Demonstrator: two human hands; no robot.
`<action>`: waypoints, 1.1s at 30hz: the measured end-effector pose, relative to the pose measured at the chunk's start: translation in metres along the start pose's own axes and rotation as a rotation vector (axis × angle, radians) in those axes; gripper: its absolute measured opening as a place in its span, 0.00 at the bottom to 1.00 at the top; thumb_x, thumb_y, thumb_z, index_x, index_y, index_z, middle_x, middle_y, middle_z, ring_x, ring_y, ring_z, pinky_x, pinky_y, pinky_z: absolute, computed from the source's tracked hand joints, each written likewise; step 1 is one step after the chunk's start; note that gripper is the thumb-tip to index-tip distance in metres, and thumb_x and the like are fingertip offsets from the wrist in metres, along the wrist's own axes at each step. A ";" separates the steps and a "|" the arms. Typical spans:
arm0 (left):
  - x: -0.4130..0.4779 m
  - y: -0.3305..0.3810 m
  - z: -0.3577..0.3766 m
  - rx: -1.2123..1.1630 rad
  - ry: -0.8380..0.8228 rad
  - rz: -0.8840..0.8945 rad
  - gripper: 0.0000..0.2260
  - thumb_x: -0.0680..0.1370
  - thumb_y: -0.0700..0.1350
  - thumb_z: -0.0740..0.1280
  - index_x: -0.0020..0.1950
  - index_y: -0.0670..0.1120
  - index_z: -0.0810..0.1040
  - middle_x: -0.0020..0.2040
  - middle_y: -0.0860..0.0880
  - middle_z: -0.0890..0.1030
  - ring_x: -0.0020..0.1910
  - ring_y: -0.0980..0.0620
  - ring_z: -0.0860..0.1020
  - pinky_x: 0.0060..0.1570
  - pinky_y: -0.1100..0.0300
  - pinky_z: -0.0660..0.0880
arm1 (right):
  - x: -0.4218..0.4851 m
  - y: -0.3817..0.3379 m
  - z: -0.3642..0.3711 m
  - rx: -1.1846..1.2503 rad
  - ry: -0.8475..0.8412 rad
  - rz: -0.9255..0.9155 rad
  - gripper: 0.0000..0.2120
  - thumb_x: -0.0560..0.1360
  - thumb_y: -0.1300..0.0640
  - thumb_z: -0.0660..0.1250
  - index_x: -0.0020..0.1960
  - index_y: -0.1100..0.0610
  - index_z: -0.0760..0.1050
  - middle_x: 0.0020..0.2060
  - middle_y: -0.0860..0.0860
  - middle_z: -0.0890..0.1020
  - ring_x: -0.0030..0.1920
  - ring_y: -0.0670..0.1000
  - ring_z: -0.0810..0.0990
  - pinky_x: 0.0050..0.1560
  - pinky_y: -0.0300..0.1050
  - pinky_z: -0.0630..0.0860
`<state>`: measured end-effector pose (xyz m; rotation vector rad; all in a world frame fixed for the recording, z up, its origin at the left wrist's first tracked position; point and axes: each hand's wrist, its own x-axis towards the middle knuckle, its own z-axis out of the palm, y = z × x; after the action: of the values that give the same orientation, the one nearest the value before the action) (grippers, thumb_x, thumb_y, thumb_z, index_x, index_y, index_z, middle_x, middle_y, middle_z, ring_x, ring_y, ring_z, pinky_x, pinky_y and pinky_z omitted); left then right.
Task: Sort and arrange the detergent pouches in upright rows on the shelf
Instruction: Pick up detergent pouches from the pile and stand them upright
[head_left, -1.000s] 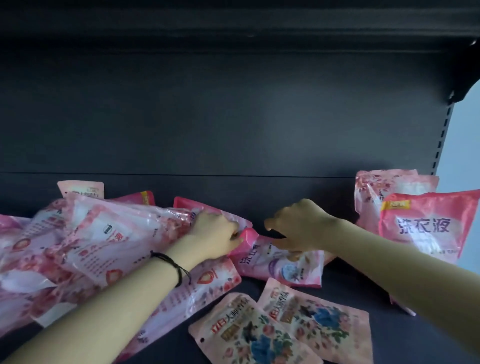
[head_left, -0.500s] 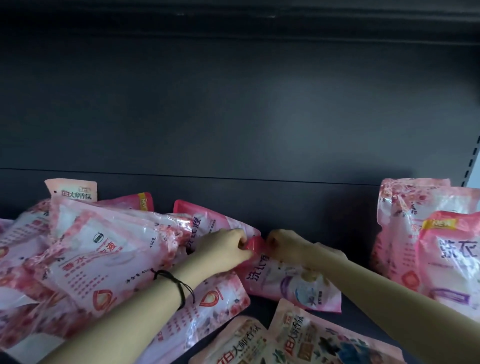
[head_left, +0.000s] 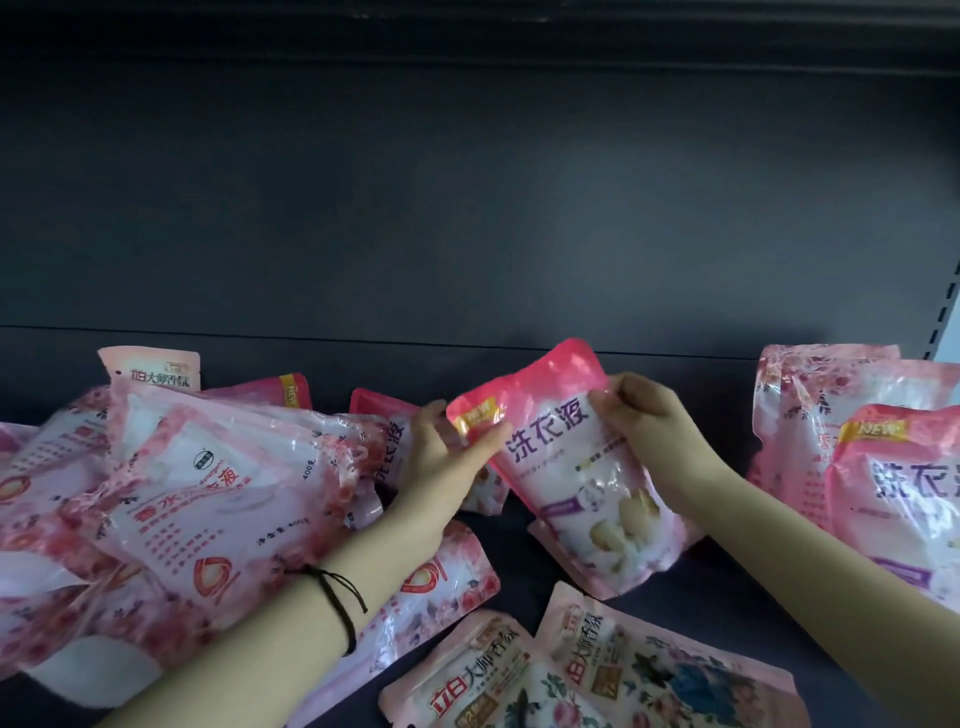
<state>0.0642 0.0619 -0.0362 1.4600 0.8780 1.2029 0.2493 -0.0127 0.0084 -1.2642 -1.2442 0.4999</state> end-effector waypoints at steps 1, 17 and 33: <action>-0.002 0.000 0.004 -0.106 -0.023 -0.048 0.22 0.67 0.58 0.74 0.57 0.54 0.74 0.57 0.52 0.81 0.55 0.53 0.79 0.50 0.58 0.75 | -0.001 0.001 0.000 0.054 0.015 0.005 0.08 0.80 0.59 0.62 0.47 0.65 0.75 0.40 0.61 0.79 0.40 0.57 0.78 0.45 0.58 0.78; -0.019 0.077 0.064 -0.202 0.142 0.501 0.06 0.76 0.47 0.70 0.39 0.49 0.80 0.33 0.52 0.77 0.35 0.57 0.72 0.36 0.64 0.71 | -0.027 -0.030 -0.028 0.255 0.350 -0.201 0.07 0.77 0.59 0.67 0.41 0.52 0.78 0.37 0.49 0.81 0.39 0.49 0.78 0.45 0.50 0.78; -0.129 0.091 0.177 -0.202 0.057 0.524 0.08 0.77 0.49 0.68 0.42 0.47 0.81 0.36 0.46 0.76 0.34 0.57 0.70 0.33 0.66 0.68 | -0.130 -0.047 -0.171 0.245 0.305 -0.201 0.08 0.77 0.59 0.67 0.40 0.53 0.77 0.34 0.47 0.78 0.36 0.49 0.73 0.41 0.49 0.73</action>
<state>0.1987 -0.1245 0.0228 1.5413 0.3972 1.6707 0.3431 -0.2103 0.0263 -0.9555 -1.0051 0.2895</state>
